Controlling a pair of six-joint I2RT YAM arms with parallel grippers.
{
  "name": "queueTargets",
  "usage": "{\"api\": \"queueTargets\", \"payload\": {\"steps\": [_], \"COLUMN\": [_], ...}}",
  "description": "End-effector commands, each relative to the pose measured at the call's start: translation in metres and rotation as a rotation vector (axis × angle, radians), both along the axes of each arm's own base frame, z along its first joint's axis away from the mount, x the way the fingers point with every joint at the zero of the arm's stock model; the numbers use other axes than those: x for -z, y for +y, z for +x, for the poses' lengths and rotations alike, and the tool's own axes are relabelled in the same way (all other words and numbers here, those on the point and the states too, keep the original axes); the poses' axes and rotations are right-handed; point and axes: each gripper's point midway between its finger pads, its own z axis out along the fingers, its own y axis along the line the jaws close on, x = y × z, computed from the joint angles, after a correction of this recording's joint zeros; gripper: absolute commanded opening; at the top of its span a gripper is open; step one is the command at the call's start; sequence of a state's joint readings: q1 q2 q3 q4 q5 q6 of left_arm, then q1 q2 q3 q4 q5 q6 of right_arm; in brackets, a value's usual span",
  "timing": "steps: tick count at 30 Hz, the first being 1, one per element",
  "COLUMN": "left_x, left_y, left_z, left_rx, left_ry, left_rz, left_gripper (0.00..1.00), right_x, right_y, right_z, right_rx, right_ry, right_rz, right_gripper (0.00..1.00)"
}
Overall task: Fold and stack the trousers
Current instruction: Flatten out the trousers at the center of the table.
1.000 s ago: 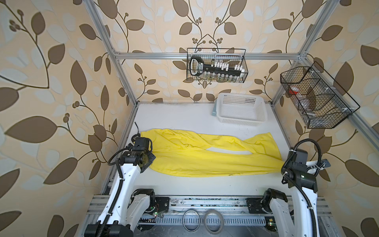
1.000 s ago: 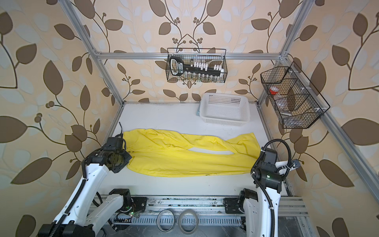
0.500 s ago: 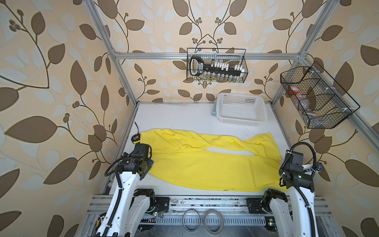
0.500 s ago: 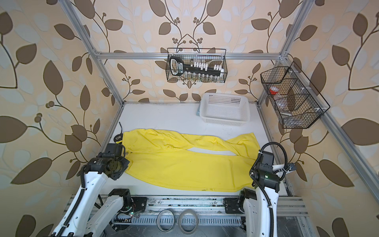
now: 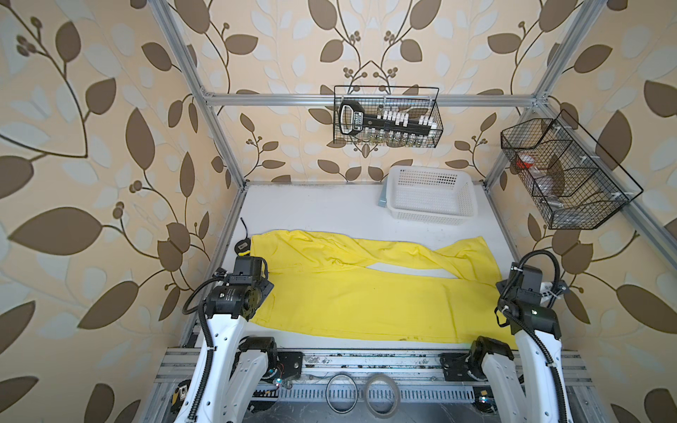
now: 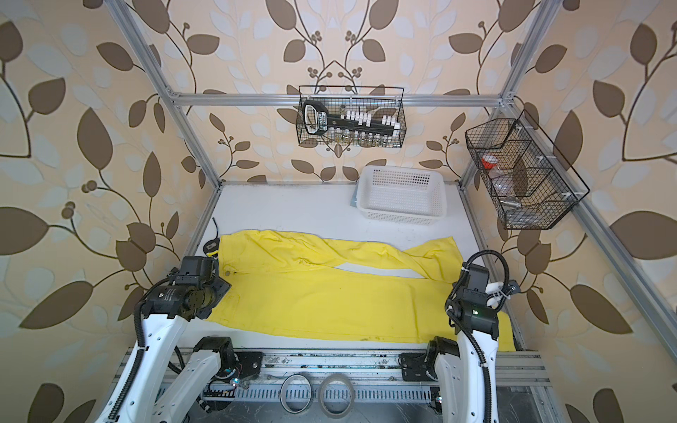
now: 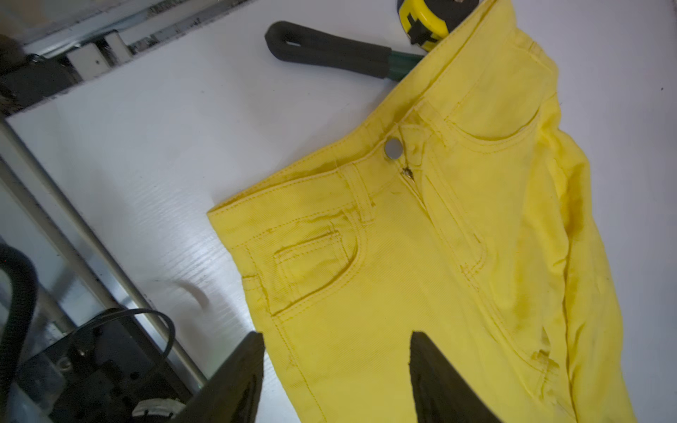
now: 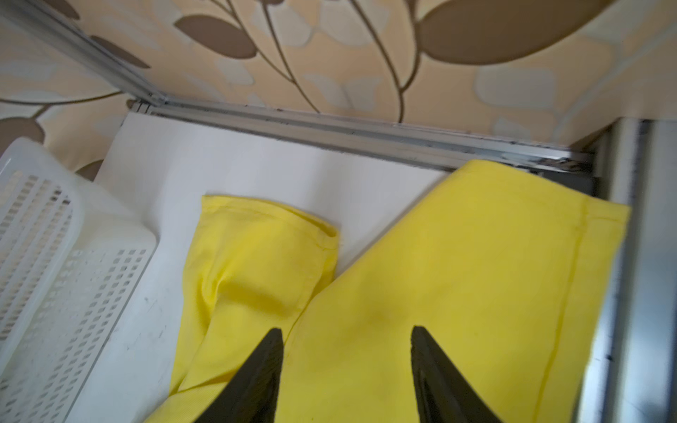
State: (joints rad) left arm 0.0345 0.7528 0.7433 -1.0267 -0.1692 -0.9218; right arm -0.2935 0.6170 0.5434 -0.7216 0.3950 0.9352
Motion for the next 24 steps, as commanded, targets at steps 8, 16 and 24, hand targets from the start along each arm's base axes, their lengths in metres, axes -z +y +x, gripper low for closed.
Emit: {"api": "queueTargets", "payload": {"steps": [8,16,24], "left_x": [0.003,0.006,-0.005], "left_y": [-0.055,-0.077,-0.080], "left_z": [0.074,0.121,0.169], "left_rx": [0.302,0.386,0.429], "left_ry": [-0.064,-0.065,-0.055], "left_rz": [-0.085,-0.065,0.000], "left_gripper": [0.76,0.81,0.84], "right_x": [0.061,0.102,0.052], "right_y": [0.074,0.093,0.087], "right_z": [0.062,0.055,0.080], "right_rx": [-0.436,-0.506,-0.595], "right_ry": [0.080,0.205,0.171], "right_rz": [0.052,0.125,-0.006], "right_gripper": [0.68,0.70,0.86]}}
